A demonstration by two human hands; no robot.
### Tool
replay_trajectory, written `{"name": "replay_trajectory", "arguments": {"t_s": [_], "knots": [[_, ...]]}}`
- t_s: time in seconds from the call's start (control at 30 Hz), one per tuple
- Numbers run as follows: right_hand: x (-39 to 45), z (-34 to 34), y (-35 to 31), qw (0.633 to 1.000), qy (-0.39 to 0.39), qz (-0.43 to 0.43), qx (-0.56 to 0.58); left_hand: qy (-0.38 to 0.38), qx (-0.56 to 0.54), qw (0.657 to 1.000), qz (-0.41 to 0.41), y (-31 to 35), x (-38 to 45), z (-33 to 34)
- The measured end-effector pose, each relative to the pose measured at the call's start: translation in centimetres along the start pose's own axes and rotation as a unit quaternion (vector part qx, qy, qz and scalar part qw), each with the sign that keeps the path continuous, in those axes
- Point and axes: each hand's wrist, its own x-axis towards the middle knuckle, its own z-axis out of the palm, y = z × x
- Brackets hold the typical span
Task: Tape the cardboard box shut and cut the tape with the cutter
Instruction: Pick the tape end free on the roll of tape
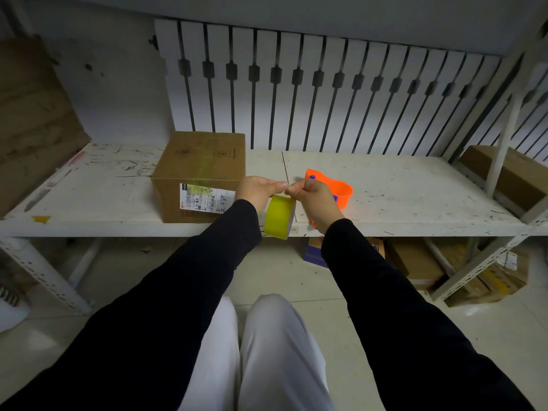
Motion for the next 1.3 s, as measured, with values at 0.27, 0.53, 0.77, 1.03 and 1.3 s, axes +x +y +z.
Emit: {"name": "replay_trajectory", "arguments": {"t_s": [0.27,0.53,0.77,1.03,1.3], "knots": [[0.1,-0.1,0.0,0.998,0.015,0.009,0.062,-0.053,-0.078,0.994,-0.059,-0.9,-0.5,0.4],[0.1,-0.2,0.8,0.996,0.049,0.023,0.064,-0.089,-0.035,0.990,-0.105,-1.9,0.1,2.0],[0.3,-0.3,1.2,0.996,0.078,0.039,0.036,-0.091,0.020,0.992,-0.082,-1.9,-0.7,2.3],[0.1,-0.8,1.1,0.994,0.090,0.054,0.033,-0.117,-0.055,0.987,-0.093,-1.5,-1.5,2.2],[0.4,-1.3,1.6,0.993,0.088,0.069,0.040,-0.102,-0.003,0.994,-0.037,-1.6,-0.8,2.4]]}}
